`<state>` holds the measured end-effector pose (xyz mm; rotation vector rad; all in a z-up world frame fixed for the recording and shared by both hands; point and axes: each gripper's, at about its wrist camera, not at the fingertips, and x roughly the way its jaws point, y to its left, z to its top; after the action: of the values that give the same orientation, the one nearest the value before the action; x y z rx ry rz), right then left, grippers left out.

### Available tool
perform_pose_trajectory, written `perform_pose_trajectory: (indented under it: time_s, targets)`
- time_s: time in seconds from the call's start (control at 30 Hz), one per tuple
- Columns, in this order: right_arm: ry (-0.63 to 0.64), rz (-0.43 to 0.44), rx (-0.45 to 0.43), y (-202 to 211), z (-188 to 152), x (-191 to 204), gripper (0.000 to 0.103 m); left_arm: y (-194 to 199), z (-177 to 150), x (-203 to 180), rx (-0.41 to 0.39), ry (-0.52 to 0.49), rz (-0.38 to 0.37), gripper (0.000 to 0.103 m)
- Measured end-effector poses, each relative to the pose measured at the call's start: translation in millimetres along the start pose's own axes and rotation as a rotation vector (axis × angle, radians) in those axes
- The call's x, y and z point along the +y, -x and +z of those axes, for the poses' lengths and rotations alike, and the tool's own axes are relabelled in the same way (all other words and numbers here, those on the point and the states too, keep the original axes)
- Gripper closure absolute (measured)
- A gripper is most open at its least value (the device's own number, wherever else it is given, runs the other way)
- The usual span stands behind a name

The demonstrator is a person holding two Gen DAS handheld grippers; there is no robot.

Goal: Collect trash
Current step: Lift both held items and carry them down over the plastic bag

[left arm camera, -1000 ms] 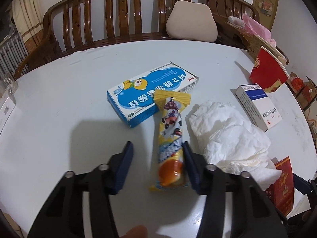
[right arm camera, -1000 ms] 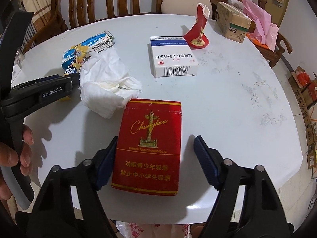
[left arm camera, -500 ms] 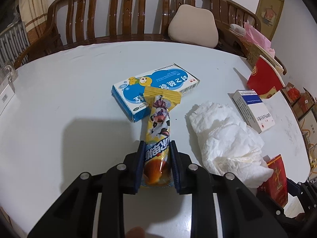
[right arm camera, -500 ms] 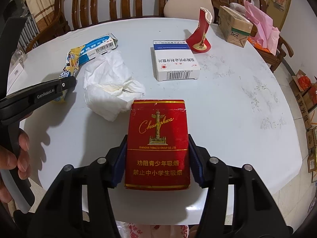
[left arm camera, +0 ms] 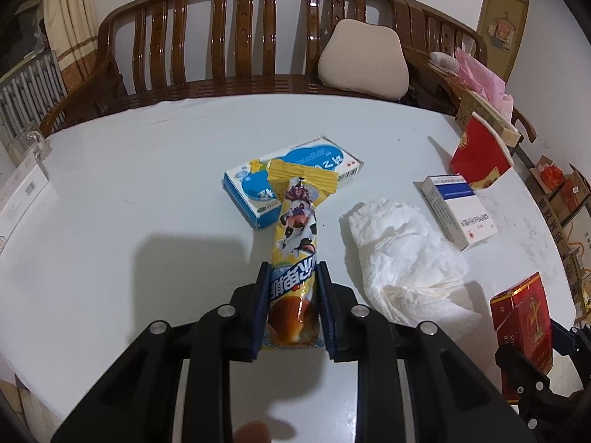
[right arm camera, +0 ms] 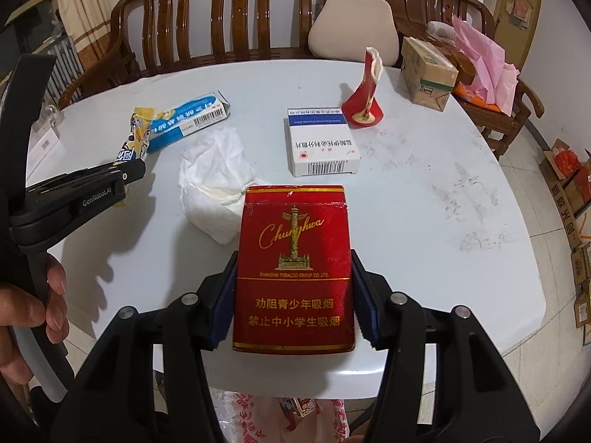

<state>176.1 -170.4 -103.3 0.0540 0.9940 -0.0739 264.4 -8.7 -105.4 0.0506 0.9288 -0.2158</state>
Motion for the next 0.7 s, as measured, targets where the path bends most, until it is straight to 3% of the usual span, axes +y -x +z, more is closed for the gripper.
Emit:
perform_pose_trajectory:
  time_s: [0.7]
  targets:
    - [0.004,0.062,-0.129,91,-10,-14,0.05,96,-18,-19,-0.111,-0.011,-0.003,0.079]
